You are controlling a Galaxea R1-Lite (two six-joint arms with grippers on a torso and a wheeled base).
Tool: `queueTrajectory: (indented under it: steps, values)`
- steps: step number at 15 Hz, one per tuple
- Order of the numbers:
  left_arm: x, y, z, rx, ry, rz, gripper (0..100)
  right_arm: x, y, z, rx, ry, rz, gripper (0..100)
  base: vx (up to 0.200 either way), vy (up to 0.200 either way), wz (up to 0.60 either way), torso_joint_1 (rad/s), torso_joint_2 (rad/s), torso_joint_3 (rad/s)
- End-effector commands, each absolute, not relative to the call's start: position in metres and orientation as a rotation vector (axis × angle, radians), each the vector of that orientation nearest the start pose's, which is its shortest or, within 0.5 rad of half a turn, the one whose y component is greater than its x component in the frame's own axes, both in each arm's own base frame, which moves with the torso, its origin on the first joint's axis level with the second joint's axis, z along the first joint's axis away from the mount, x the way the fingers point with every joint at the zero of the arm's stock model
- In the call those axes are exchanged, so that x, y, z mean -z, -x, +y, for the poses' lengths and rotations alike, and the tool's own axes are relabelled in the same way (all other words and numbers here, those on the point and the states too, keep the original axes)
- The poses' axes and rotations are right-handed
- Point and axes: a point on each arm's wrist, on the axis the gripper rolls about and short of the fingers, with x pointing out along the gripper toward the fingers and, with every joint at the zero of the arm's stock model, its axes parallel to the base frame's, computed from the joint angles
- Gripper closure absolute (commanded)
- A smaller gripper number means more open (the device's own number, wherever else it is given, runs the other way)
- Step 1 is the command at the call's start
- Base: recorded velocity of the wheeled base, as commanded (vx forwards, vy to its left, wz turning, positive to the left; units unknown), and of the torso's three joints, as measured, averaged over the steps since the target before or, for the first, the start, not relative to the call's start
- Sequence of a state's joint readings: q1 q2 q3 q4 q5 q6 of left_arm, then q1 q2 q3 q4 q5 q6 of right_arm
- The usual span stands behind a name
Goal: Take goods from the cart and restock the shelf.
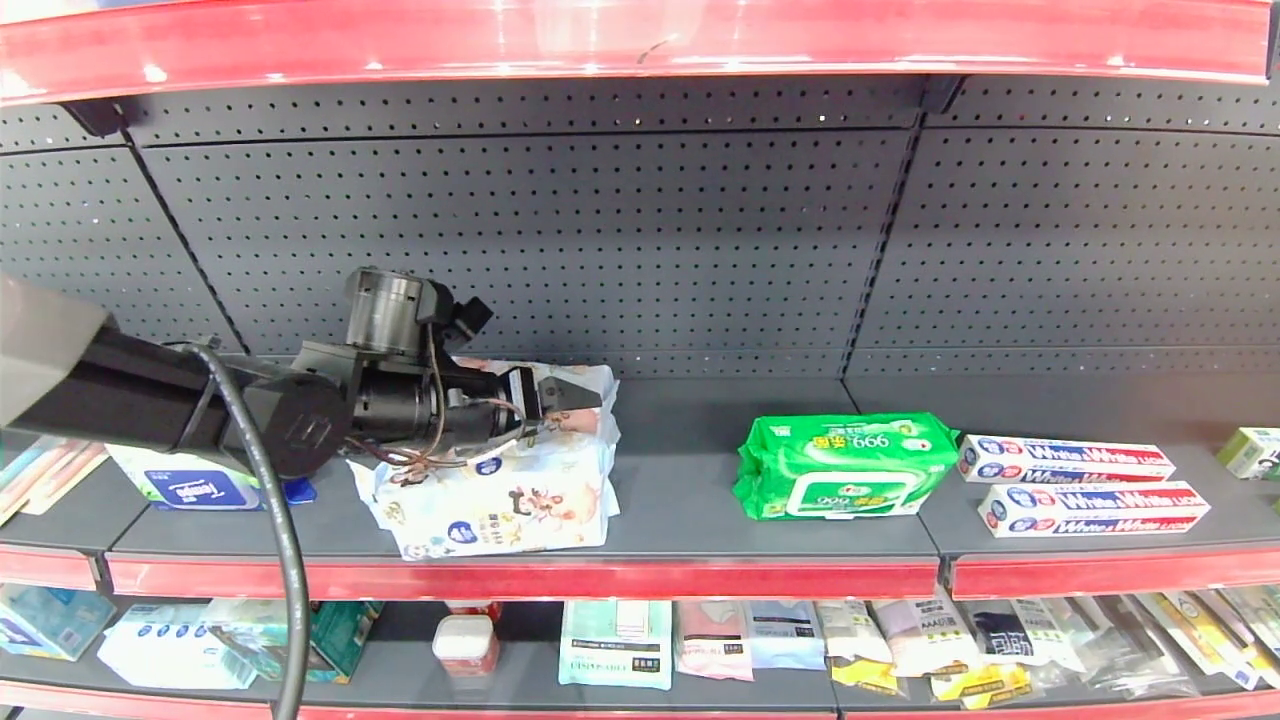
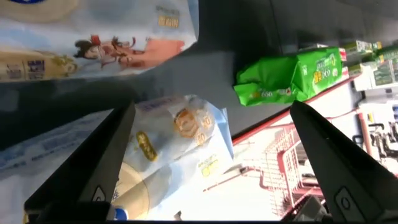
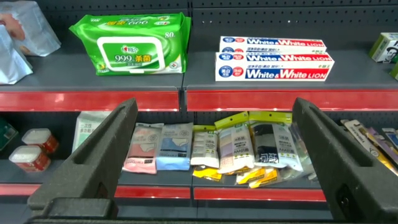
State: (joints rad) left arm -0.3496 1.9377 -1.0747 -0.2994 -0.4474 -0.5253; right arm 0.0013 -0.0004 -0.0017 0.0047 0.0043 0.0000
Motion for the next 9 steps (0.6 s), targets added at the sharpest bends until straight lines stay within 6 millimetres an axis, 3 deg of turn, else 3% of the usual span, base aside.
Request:
queueTrajectory:
  steps: [1,9]
  values:
    - [-0.1424,-0.3381,-0.1337,0.607,0.513,0.772,0,-0.0750,0.0228,0.0001,-0.006,0.000,0.005,0,0.000,0.000,0.00,0.000,0.00,0.000]
    - [-0.1395,-0.3383,-0.1338,0.627,0.521,0.792,0,-0.0754,0.0229,0.0001,-0.006,0.000,0.003,0,0.000,0.000,0.00,0.000,0.00,0.000]
